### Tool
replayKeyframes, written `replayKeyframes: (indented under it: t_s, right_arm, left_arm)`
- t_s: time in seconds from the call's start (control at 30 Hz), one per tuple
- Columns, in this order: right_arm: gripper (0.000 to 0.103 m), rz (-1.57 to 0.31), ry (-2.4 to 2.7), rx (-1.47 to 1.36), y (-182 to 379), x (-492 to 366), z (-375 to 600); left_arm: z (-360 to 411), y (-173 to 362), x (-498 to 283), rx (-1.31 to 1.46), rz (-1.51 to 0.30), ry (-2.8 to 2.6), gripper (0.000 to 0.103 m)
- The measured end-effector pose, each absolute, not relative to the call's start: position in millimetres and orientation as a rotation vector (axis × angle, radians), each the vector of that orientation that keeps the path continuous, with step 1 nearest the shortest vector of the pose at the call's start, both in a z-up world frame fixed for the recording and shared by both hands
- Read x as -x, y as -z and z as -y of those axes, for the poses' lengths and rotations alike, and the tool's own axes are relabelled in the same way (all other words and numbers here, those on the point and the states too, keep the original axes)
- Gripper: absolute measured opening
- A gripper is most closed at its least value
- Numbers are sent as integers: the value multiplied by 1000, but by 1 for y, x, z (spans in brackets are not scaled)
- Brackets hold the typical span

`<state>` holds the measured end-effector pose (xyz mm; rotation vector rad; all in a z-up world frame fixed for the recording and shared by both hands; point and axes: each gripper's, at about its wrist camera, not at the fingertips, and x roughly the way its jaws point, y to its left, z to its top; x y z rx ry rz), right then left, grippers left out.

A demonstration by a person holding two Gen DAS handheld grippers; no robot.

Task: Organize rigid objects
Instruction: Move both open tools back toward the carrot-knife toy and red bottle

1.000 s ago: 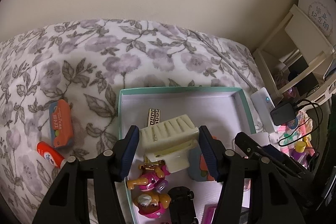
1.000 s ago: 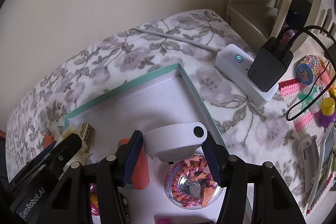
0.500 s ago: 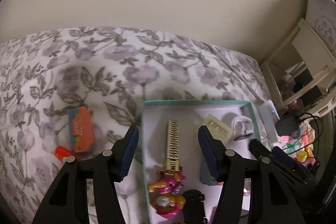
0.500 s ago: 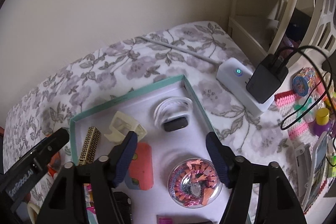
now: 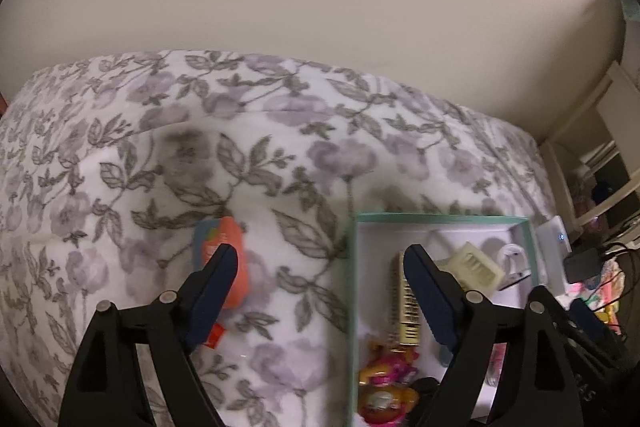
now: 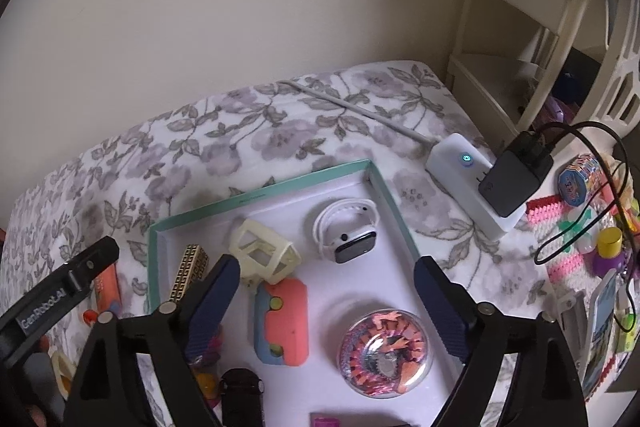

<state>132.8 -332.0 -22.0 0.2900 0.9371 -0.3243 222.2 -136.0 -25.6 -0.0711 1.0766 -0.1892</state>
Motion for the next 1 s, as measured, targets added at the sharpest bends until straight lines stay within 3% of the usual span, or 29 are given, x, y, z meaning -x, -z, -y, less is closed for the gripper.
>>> replayKeyframes:
  t_s: [0.17, 0.23, 1.0]
  right_arm:
    - [100, -944, 305, -263, 25, -138, 318]
    - [101, -948, 294, -247, 26, -140, 312]
    - [102, -1015, 144, -178, 44, -163, 239]
  left_arm:
    - [124, 34, -229, 83, -1107, 154, 86]
    - [118, 34, -230, 93, -1106, 143, 90]
    - [36, 68, -239, 171, -1249, 44, 94]
